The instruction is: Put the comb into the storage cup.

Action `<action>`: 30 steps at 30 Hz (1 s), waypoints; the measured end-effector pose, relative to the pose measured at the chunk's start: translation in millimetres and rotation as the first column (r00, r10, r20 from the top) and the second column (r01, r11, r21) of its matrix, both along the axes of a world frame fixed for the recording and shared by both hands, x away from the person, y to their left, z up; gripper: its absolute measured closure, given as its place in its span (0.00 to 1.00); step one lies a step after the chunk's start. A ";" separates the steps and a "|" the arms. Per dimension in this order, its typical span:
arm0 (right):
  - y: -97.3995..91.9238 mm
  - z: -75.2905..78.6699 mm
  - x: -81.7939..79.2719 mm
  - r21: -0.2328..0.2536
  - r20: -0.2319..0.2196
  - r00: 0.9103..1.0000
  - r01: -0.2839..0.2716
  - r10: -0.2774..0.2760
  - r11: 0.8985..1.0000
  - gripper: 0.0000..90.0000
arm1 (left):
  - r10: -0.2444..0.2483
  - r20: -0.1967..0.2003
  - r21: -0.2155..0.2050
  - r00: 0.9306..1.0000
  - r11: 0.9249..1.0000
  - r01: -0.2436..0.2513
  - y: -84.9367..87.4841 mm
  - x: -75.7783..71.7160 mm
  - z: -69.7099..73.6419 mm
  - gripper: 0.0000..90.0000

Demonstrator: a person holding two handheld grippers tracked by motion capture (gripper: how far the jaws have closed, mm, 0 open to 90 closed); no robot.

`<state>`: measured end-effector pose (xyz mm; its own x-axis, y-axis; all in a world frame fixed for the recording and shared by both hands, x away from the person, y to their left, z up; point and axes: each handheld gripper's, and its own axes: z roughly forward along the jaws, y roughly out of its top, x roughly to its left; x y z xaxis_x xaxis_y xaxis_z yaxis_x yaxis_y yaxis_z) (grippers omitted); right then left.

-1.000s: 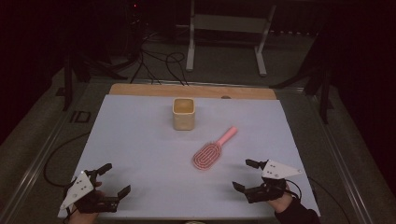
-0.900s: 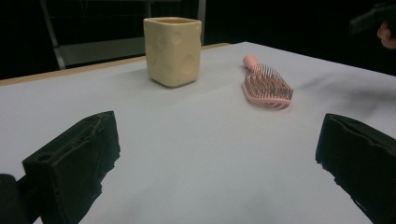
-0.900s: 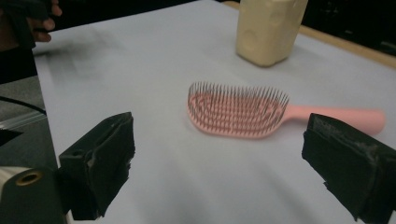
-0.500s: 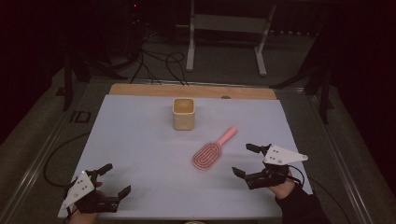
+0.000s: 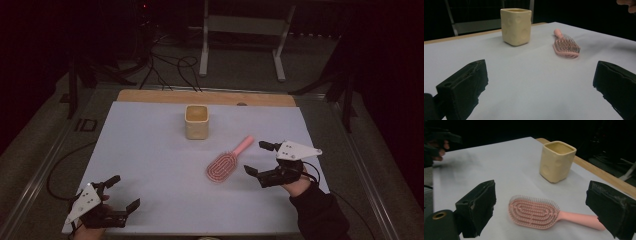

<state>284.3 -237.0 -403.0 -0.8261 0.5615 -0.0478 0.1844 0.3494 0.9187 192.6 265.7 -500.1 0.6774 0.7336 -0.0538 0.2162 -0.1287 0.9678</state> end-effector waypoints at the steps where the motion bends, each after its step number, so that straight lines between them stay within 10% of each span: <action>1: 0.1 0.1 3.2 -0.004 -0.002 1.000 -0.003 0.003 1.000 0.10 | -0.001 0.000 0.002 1.000 1.000 0.001 -0.5 0.2 -0.2 0.00; 30: 6.7 -11.1 78.0 -0.030 -0.087 0.993 0.076 -0.078 0.997 0.18 | -0.005 -0.002 -0.003 1.000 1.000 0.005 -0.3 1.3 -1.2 0.00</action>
<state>362.3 -230.2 -414.1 -0.7821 0.6231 0.0069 0.2910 0.3554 0.8883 193.9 265.4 -501.3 0.6810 0.7300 -0.0576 0.2176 -0.1267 0.9678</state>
